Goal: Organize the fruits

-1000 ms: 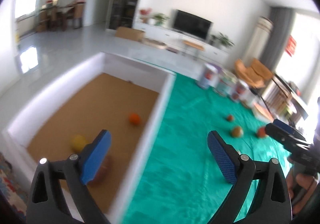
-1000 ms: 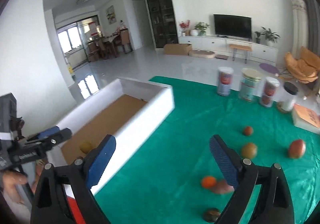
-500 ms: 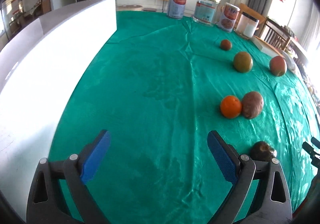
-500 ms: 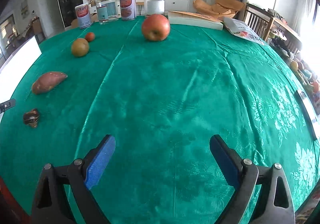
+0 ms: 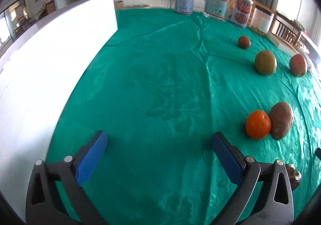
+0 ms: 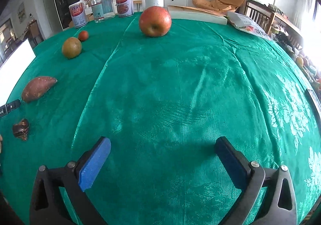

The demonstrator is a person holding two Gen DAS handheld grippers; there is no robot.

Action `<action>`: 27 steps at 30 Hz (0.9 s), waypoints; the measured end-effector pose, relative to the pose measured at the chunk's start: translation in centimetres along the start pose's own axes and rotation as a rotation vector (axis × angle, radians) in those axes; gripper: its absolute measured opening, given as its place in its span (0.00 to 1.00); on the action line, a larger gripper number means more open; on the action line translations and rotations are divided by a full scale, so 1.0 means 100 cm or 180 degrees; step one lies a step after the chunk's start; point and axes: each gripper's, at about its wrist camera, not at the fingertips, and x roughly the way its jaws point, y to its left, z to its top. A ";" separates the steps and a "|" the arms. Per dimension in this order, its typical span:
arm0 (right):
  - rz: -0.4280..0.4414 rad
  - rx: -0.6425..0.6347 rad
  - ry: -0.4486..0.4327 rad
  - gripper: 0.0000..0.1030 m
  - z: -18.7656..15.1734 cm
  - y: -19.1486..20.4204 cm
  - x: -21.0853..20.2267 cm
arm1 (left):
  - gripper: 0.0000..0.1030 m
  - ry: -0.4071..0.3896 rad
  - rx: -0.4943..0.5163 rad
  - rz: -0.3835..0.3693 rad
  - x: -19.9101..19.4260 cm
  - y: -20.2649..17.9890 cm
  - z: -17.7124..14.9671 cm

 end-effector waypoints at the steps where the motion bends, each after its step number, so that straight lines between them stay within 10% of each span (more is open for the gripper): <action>1: 0.0000 0.0001 -0.0001 1.00 0.000 0.000 0.001 | 1.00 0.0001 -0.0018 0.0016 0.002 0.000 0.003; 27: -0.0001 0.0001 -0.0003 1.00 -0.001 0.000 0.002 | 1.00 -0.0002 -0.0084 0.0065 0.007 0.005 0.008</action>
